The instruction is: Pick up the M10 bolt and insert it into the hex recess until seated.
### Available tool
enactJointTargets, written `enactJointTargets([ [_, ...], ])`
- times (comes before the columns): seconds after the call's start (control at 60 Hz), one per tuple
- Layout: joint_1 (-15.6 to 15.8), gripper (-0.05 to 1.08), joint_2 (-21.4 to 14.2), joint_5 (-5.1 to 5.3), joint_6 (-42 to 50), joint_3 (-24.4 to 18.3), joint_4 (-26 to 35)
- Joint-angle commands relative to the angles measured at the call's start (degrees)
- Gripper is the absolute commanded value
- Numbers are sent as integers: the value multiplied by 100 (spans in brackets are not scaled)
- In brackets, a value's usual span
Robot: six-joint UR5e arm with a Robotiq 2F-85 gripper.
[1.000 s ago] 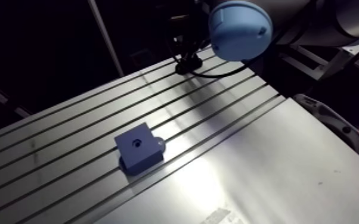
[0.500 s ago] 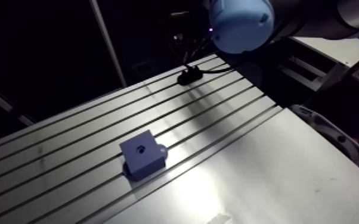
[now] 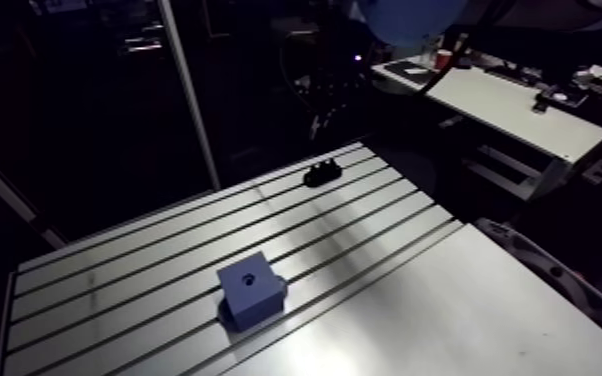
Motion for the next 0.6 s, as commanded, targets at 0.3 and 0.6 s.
enactJointTargets([
  [0.3,991,89,-520,-1219,445,-66,1602],
  [0.6,1349,91,-701,-1166,960,-38,2200],
])
